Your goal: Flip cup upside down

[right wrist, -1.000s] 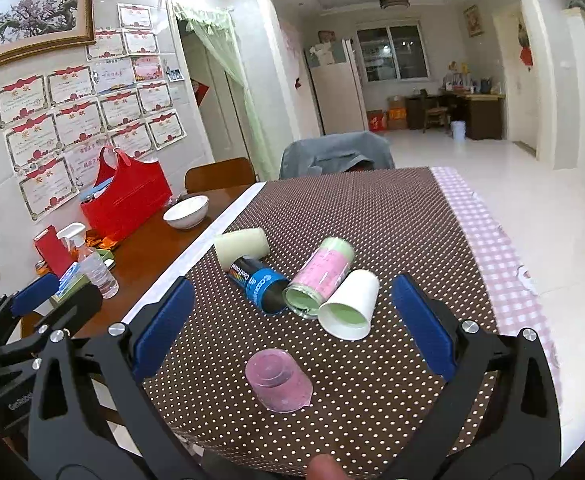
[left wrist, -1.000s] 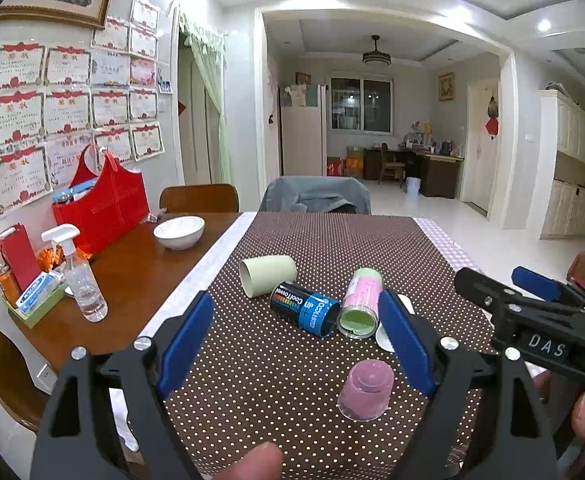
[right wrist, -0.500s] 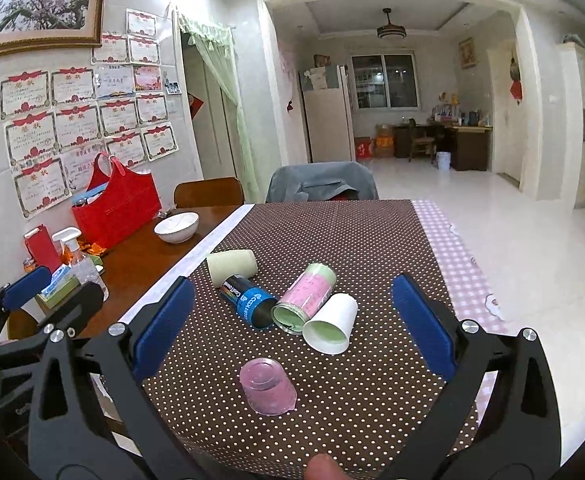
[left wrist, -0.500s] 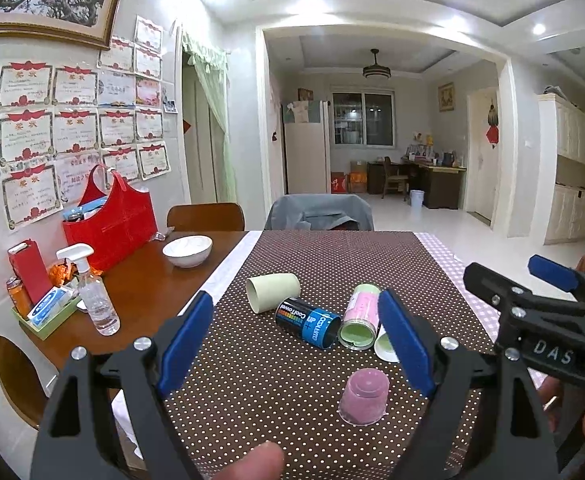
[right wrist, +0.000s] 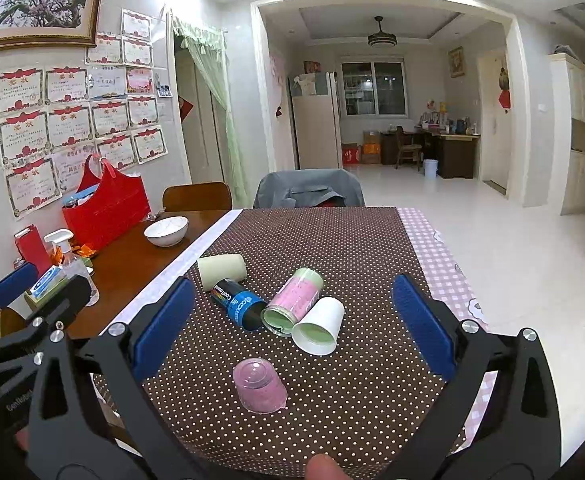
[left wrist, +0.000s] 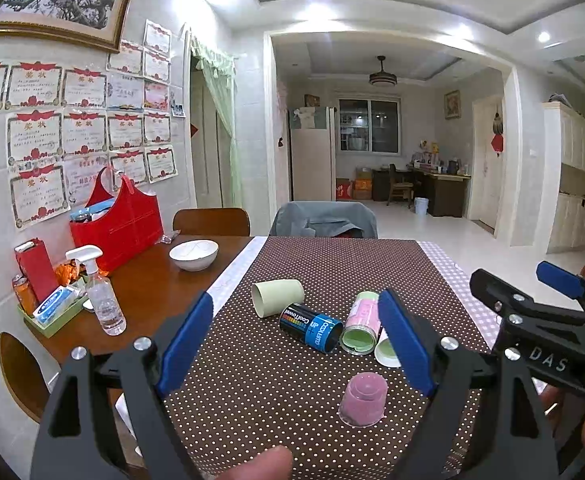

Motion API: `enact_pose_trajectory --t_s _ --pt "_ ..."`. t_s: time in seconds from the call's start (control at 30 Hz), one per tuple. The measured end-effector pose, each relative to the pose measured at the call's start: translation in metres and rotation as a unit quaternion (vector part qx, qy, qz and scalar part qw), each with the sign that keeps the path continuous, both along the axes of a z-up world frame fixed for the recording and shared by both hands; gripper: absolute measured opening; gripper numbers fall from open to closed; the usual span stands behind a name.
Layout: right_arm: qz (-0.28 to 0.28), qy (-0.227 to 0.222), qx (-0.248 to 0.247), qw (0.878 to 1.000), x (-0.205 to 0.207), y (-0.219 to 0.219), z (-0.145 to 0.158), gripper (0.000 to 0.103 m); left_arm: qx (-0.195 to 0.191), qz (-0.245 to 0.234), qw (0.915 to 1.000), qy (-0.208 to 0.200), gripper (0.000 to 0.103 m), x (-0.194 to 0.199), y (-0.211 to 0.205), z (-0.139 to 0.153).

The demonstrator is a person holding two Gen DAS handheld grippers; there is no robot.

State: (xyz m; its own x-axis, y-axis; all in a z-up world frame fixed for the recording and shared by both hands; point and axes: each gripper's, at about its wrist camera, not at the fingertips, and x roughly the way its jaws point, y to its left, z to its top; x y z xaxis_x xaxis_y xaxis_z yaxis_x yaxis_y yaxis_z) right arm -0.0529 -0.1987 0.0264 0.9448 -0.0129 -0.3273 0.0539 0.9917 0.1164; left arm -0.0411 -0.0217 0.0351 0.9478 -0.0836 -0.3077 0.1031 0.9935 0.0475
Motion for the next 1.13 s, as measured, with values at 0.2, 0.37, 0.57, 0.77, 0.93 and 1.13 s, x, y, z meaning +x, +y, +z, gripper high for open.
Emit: enact_pose_trajectory --t_s 0.2,0.37,0.57,0.77,0.93,1.13 --pt "0.0 0.0 -0.001 1.0 -0.0014 0.0013 0.0008 0.097 0.001 0.003 1.0 -0.002 0.083 0.0004 0.0005 0.0019" --pt "0.001 0.002 -0.003 1.0 -0.0016 0.0029 0.0009 0.097 0.0 0.008 1.0 -0.006 0.091 -0.0013 0.0002 0.0035" --pt "0.005 0.005 0.0 1.0 -0.0006 0.0028 -0.0003 0.097 -0.004 0.01 0.9999 -0.008 0.091 -0.0009 0.0016 0.0049" --pt "0.008 0.012 0.004 1.0 0.003 0.0023 -0.0019 0.097 -0.005 0.008 0.9999 -0.01 0.094 0.001 0.0029 0.0047" --pt "0.005 0.011 0.005 1.0 0.0028 0.0009 -0.0012 0.097 0.003 0.012 0.9998 -0.015 0.098 0.0007 0.0017 0.003" --pt "0.004 0.01 0.007 1.0 0.0025 0.0005 -0.0008 0.097 0.007 0.015 0.9998 -0.014 0.099 0.0014 0.0018 0.0029"
